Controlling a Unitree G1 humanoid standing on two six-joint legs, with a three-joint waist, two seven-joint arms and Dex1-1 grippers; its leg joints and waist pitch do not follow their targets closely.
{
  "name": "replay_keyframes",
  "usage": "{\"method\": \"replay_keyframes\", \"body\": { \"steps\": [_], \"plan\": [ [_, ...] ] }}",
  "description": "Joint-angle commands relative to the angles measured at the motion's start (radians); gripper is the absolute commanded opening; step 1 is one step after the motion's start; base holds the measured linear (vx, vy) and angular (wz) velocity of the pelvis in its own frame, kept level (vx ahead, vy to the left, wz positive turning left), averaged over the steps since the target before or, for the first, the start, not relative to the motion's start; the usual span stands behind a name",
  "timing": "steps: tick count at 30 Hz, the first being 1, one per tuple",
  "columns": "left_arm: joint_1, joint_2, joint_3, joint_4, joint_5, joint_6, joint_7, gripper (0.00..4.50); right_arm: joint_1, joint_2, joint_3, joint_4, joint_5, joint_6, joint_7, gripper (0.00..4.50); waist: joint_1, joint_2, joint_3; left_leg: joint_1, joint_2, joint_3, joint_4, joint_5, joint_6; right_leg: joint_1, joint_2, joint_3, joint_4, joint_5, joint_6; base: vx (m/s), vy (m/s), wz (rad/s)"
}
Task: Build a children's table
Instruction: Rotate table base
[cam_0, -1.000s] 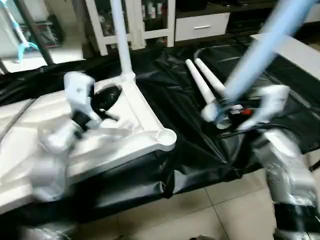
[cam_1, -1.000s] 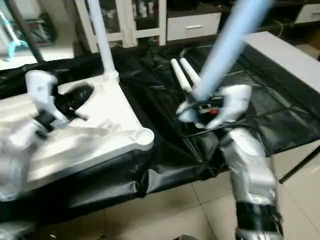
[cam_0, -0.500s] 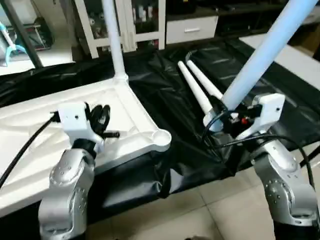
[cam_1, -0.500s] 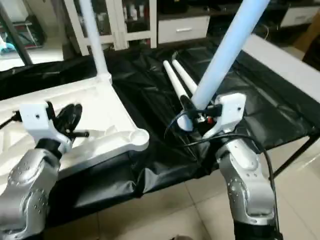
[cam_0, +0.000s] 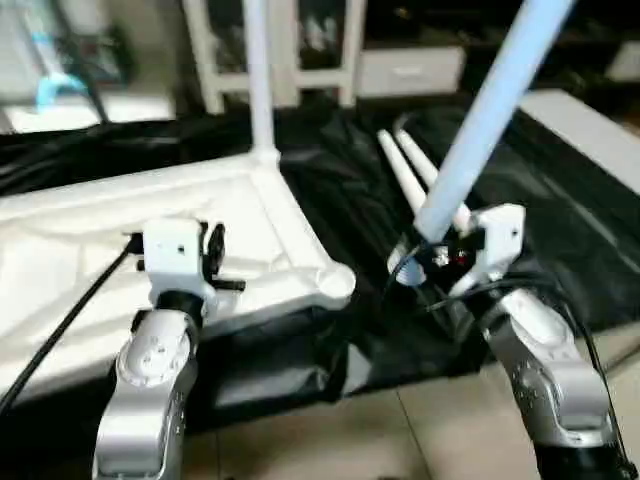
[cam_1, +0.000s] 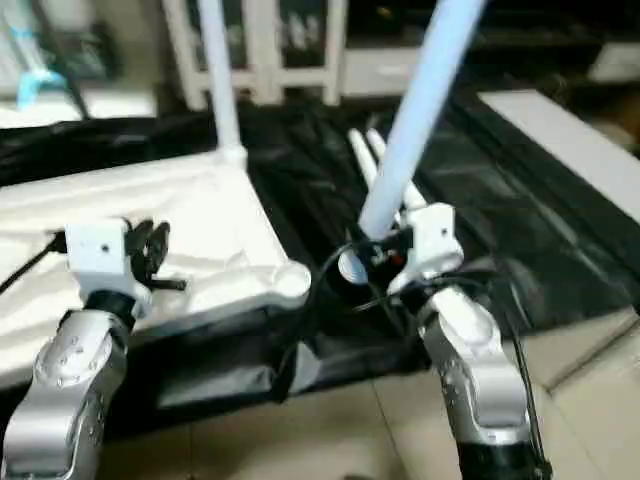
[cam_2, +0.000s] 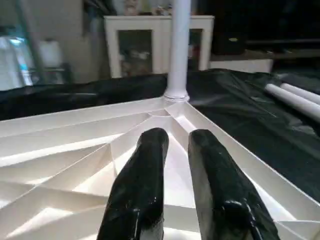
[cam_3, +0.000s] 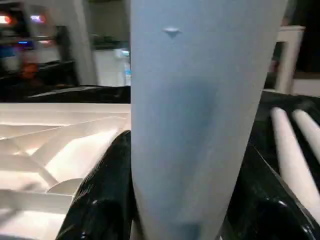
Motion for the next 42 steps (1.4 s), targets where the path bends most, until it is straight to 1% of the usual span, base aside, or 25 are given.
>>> {"method": "replay_keyframes", "body": {
  "steps": [1,2,4,5,6,8,9,10,11,14,18,21,25,29,30,31,32,34,35,36,37,38,40,41,42],
  "plan": [
    [-0.002,0.005,-0.006,-0.003,0.016,-0.008,0.016,0.96,-0.013,-0.007,0.001,0.014,-0.007,-0.018,0.014,1.90,0.032,-0.043,-0.060,-0.008,-0.093,0.141,0.174,-0.228,0.111,0.047,-0.140,0.030,-0.222,-0.487,-0.325,-0.037,-0.204,0.47],
    [-0.004,0.015,-0.012,-0.004,0.026,-0.013,0.022,0.96,-0.015,-0.006,0.002,0.018,-0.008,-0.021,0.015,1.90,0.047,-0.042,-0.049,-0.048,-0.044,0.174,0.211,-0.197,0.170,0.073,-0.186,0.043,-0.213,-0.461,-0.280,-0.021,-0.199,0.36],
    [-0.005,0.022,-0.017,-0.004,0.032,-0.015,0.024,0.96,-0.016,-0.005,0.002,0.020,-0.007,-0.022,0.015,1.90,0.049,-0.009,-0.047,-0.020,0.010,0.172,0.139,-0.206,0.185,0.096,-0.193,-0.015,-0.209,-0.407,-0.127,-0.015,-0.174,0.36],
    [-0.007,0.022,-0.017,-0.002,0.028,-0.020,0.023,0.96,-0.013,0.004,-0.005,0.018,0.008,-0.012,0.013,1.90,0.044,0.051,-0.073,0.093,0.092,0.137,0.036,-0.187,0.167,0.060,-0.099,-0.029,-0.199,-0.270,0.011,-0.025,-0.181,0.42],
    [-0.014,0.029,-0.026,0.000,0.027,-0.038,0.016,0.96,0.001,0.016,-0.006,0.012,0.030,0.006,0.013,1.90,0.029,0.062,-0.071,0.105,0.298,0.011,-0.080,-0.218,0.255,0.006,-0.071,0.010,0.019,-0.189,0.149,-0.007,-0.205,0.33],
    [-0.019,0.037,-0.035,0.004,0.027,-0.036,0.002,0.96,0.015,0.014,0.006,0.003,0.031,0.011,0.024,1.90,0.046,0.040,-0.059,0.119,0.209,0.099,-0.033,0.015,0.342,-0.089,-0.083,0.107,0.064,-0.011,0.089,0.004,-0.203,0.33],
    [-0.023,0.042,-0.041,0.009,0.023,-0.039,-0.012,0.96,0.026,0.012,0.016,-0.001,0.028,0.010,0.032,1.90,0.052,0.003,-0.063,0.070,0.102,0.151,0.042,0.032,0.339,-0.051,-0.122,0.183,-0.037,0.131,0.041,0.006,-0.209,0.22],
    [-0.026,0.044,-0.044,0.012,0.020,-0.041,-0.022,0.96,0.032,0.011,0.022,-0.003,0.026,0.008,0.038,1.90,0.069,-0.027,-0.070,0.034,-0.001,0.201,0.088,-0.020,0.289,-0.017,-0.111,0.199,-0.074,0.201,0.019,0.006,-0.209,0.22],
    [-0.029,0.044,-0.046,0.017,0.021,-0.045,-0.027,0.96,0.043,0.009,0.028,-0.010,0.027,0.007,0.042,1.90,0.105,-0.029,-0.067,0.003,-0.007,0.178,0.079,-0.067,0.198,0.031,-0.166,0.231,-0.091,0.146,0.099,-0.018,-0.206,0.05],
    [-0.038,0.050,-0.048,0.045,0.011,-0.056,-0.028,0.96,0.058,0.015,0.026,-0.021,0.028,0.002,0.042,1.90,0.107,-0.018,-0.058,0.015,-0.007,0.171,0.015,-0.068,0.073,0.041,-0.087,0.179,-0.100,-0.084,0.253,-0.048,-0.146,-0.02],
    [-0.041,0.047,-0.037,0.058,-0.010,-0.058,-0.032,0.96,0.073,0.015,0.025,-0.035,0.032,0.000,0.043,1.90,0.084,0.011,-0.048,0.032,0.013,0.166,-0.031,-0.222,0.013,0.042,-0.066,0.155,-0.131,-0.401,0.154,-0.028,-0.027,-0.03],
    [-0.040,0.045,-0.032,0.060,-0.023,-0.056,-0.040,0.96,0.079,0.013,0.027,-0.040,0.035,0.000,0.049,1.90,0.048,0.024,-0.024,0.095,0.016,0.154,-0.053,-0.549,0.006,0.029,-0.046,0.124,-0.166,-0.659,0.095,-0.002,0.022,-0.02],
    [-0.022,0.049,-0.037,0.061,-0.021,-0.068,-0.047,0.96,0.077,0.003,0.034,-0.036,0.056,0.000,0.075,1.90,0.003,0.039,-0.013,0.146,0.038,0.124,-0.096,-0.766,0.035,0.057,-0.035,0.090,-0.163,-0.504,0.044,0.029,0.082,-0.10],
    [-0.007,0.050,-0.039,0.055,-0.022,-0.074,-0.040,0.96,0.057,-0.013,0.053,-0.025,0.056,0.013,0.109,1.90,0.003,0.005,-0.045,0.058,-0.019,0.174,-0.058,-0.342,0.124,0.161,-0.086,0.146,-0.195,-0.467,-0.033,0.086,0.073,-0.12],
    [-0.003,0.050,-0.038,0.052,-0.023,-0.075,-0.038,0.96,0.052,-0.014,0.056,-0.023,0.058,0.022,0.112,1.90,0.026,-0.015,-0.041,-0.035,-0.036,0.155,-0.026,-0.248,0.205,0.218,-0.131,0.117,-0.207,-0.491,0.003,0.123,0.055,0.20],
    [-0.003,0.050,-0.038,0.052,-0.023,-0.075,-0.038,0.96,0.052,-0.014,0.056,-0.023,0.058,0.022,0.112,1.90,0.023,0.023,-0.052,-0.019,-0.028,0.151,-0.024,-0.194,0.234,0.216,-0.150,0.102,-0.214,-0.498,0.012,0.123,0.055,0.20],
    [-0.001,0.050,-0.037,0.049,-0.024,-0.075,-0.034,0.96,0.049,-0.017,0.060,-0.022,0.053,0.014,0.120,1.90,0.006,0.009,-0.054,-0.032,-0.031,0.142,-0.008,-0.129,0.289,0.214,-0.146,0.070,-0.223,-0.483,0.034,0.136,0.048,0.46],
    [0.003,0.049,-0.035,0.044,-0.023,-0.074,-0.031,0.96,0.042,-0.011,0.045,-0.021,0.071,0.011,0.121,1.90,-0.001,0.029,-0.066,0.011,-0.033,0.120,-0.022,-0.026,0.365,0.199,-0.084,0.019,-0.204,-0.296,0.010,0.154,0.046,0.67],
    [0.003,0.049,-0.035,0.044,-0.023,-0.074,-0.031,0.96,0.042,-0.011,0.045,-0.021,0.071,0.011,0.121,1.90,-0.060,0.056,-0.070,0.193,0.073,0.035,-0.062,-0.014,0.417,0.054,0.001,0.022,-0.074,-0.205,0.006,0.233,0.007,0.53],
    [0.005,0.048,-0.035,0.041,-0.022,-0.075,-0.031,0.96,0.040,-0.009,0.037,-0.022,0.080,0.020,0.118,1.90,-0.065,0.050,-0.092,0.264,0.148,-0.029,-0.046,0.172,0.546,-0.035,-0.024,0.064,0.016,-0.187,0.084,0.257,-0.019,0.21],
    [0.005,0.048,-0.035,0.041,-0.022,-0.075,-0.031,0.96,0.040,-0.009,0.037,-0.022,0.080,0.020,0.118,1.90,-0.056,0.045,-0.093,0.261,0.153,-0.031,-0.033,0.284,0.582,-0.063,-0.035,0.079,0.043,-0.162,0.126,0.257,-0.019,0.21],
    [0.014,0.043,-0.036,0.035,-0.029,-0.093,-0.033,0.96,0.037,-0.023,0.034,-0.022,0.084,0.008,0.143,1.90,-0.039,0.019,-0.070,0.213,0.127,0.024,-0.054,0.362,0.587,-0.091,-0.055,0.114,0.070,-0.062,0.203,0.180,-0.003,0.10],
    [0.020,0.037,-0.036,0.032,-0.051,-0.097,-0.047,0.96,0.039,-0.030,0.033,-0.024,0.090,-0.002,0.162,1.90,-0.026,-0.006,-0.070,0.181,0.061,0.083,-0.039,0.361,0.541,-0.089,-0.062,0.135,0.011,0.099,0.165,0.139,-0.033,0.04],
    [0.026,0.033,-0.037,0.029,-0.069,-0.109,-0.056,0.96,0.041,-0.034,0.029,-0.027,0.098,-0.007,0.177,1.90,-0.015,-0.065,-0.078,0.125,-0.061,0.154,0.022,0.186,0.428,-0.018,-0.087,0.189,-0.095,0.270,0.106,0.059,-0.080,0.13],
    [0.026,0.033,-0.037,0.029,-0.069,-0.109,-0.056,0.96,0.041,-0.034,0.029,-0.027,0.098,-0.007,0.177,1.90,0.025,-0.084,-0.084,0.042,-0.112,0.150,0.097,-0.053,0.319,0.089,-0.168,0.293,-0.127,0.231,0.012,0.065,-0.064,0.08]
  ]
}}
